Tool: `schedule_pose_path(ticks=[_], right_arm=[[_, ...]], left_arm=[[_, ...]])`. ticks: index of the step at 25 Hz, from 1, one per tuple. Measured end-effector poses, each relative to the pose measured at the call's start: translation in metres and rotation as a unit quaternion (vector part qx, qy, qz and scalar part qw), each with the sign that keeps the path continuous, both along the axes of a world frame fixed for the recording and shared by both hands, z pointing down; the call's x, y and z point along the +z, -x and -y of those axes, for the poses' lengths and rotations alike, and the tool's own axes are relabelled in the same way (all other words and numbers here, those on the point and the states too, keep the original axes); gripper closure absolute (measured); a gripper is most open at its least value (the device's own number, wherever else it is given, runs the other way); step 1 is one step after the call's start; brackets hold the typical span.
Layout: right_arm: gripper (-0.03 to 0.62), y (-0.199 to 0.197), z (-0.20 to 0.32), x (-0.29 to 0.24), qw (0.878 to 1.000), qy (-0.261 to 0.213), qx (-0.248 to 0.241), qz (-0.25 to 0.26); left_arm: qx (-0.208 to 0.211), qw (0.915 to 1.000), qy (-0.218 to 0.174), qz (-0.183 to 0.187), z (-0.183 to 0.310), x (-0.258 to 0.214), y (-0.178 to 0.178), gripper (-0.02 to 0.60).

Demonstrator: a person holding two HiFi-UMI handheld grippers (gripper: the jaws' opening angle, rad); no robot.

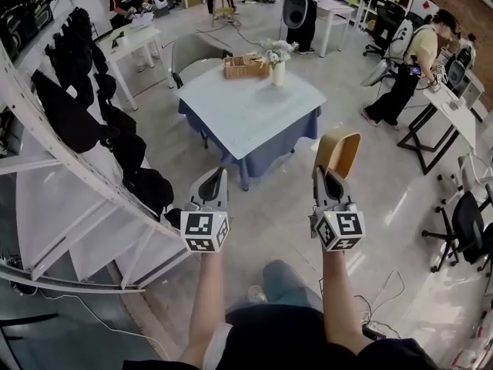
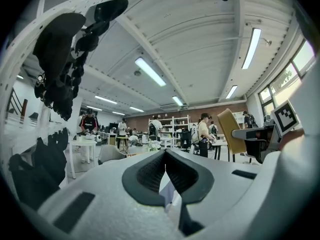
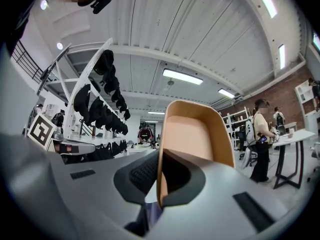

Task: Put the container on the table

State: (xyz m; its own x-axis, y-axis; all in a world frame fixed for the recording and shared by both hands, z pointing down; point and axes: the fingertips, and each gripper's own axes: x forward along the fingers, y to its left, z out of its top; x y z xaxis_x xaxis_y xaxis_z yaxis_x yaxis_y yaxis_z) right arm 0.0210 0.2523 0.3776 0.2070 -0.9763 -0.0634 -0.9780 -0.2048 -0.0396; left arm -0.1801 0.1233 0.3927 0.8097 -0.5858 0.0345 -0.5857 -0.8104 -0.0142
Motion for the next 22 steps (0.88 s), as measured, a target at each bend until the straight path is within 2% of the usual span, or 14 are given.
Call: schedule_pose_path(ticks=[5,10,16,22], right_arm=[[0.591,-0.02,0.022,0.003,1.0,-0.002,0.002,0.004],[0.591,-0.057,0.069,0.015,1.0,-0.001,-0.007,0.009],[0.591,-0.129,0.162,0.024,1.0,-0.008,-0.017,0.005],[0.591,-0.197,0.266,0.023,0.999,0.004,-0.05,0.001]], left_arm=[[0.005,1.0,-0.002,0.0,0.023,0.001,-0.023,0.572],[-0.004,1.0,-0.004,0.006,0.068,0.009,-0.056,0.574],[-0.029,0.9995,-0.005,0.011,0.148,0.025,-0.11,0.572],[-0.063,0.9978,0.01,0.015,0.232,0.031,-0.171,0.574]])
